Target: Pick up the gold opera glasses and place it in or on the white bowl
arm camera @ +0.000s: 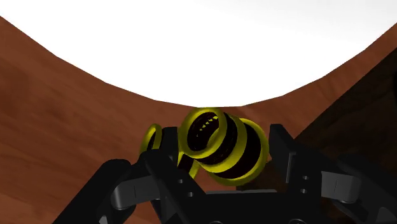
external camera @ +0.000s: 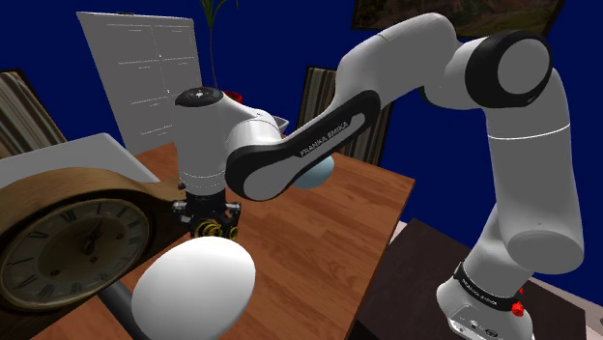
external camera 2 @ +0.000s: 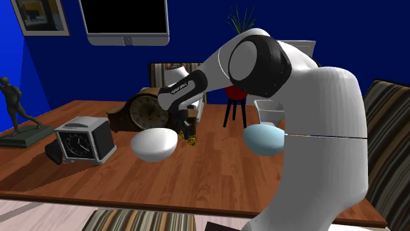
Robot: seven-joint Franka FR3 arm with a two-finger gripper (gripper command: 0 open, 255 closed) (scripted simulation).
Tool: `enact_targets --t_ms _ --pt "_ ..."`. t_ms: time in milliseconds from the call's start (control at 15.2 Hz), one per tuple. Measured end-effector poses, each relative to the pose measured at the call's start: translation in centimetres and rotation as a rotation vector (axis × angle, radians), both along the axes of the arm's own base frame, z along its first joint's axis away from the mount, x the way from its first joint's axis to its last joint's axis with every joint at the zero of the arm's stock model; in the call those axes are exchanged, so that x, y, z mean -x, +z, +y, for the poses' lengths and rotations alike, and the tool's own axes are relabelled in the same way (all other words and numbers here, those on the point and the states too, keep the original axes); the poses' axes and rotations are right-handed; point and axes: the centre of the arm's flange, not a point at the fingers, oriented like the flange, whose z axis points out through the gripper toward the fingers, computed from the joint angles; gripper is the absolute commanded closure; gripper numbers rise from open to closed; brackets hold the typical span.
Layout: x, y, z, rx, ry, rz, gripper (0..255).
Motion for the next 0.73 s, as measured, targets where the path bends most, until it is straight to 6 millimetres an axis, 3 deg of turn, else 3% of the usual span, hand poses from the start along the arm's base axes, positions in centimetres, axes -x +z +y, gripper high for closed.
enact_targets --t_ms 726 --pt "-0.1 5.9 -0.1 0.000 0.000 0.000 255"
